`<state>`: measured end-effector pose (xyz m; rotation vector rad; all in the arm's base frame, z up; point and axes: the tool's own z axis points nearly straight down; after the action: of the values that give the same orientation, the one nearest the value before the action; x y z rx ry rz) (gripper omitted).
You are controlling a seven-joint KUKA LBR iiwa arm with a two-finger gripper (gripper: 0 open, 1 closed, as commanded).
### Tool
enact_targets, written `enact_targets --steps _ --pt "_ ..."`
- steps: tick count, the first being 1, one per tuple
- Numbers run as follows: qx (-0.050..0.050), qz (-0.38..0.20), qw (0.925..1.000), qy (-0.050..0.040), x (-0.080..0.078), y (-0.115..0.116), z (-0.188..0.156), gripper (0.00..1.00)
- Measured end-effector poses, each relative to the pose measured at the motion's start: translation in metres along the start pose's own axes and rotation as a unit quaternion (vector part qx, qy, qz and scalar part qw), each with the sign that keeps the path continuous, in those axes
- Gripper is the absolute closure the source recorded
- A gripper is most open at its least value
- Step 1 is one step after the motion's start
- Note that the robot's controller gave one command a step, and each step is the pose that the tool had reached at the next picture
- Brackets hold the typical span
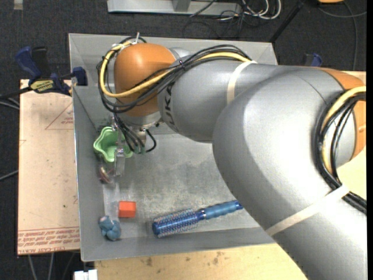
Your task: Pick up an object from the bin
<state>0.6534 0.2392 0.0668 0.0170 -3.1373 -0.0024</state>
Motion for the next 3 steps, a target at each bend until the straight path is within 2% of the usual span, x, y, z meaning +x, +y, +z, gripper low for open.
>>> enact_targets --steps 1,2,3 --pt "0.000 -0.196 0.9806 -0.0035 0.033 0.016 -0.034 0.00" --pt "0.001 -0.308 0.9515 -0.0040 0.026 0.015 -0.037 0.00" --pt "0.004 -0.432 0.9020 -0.0028 0.018 0.009 -0.004 0.00"
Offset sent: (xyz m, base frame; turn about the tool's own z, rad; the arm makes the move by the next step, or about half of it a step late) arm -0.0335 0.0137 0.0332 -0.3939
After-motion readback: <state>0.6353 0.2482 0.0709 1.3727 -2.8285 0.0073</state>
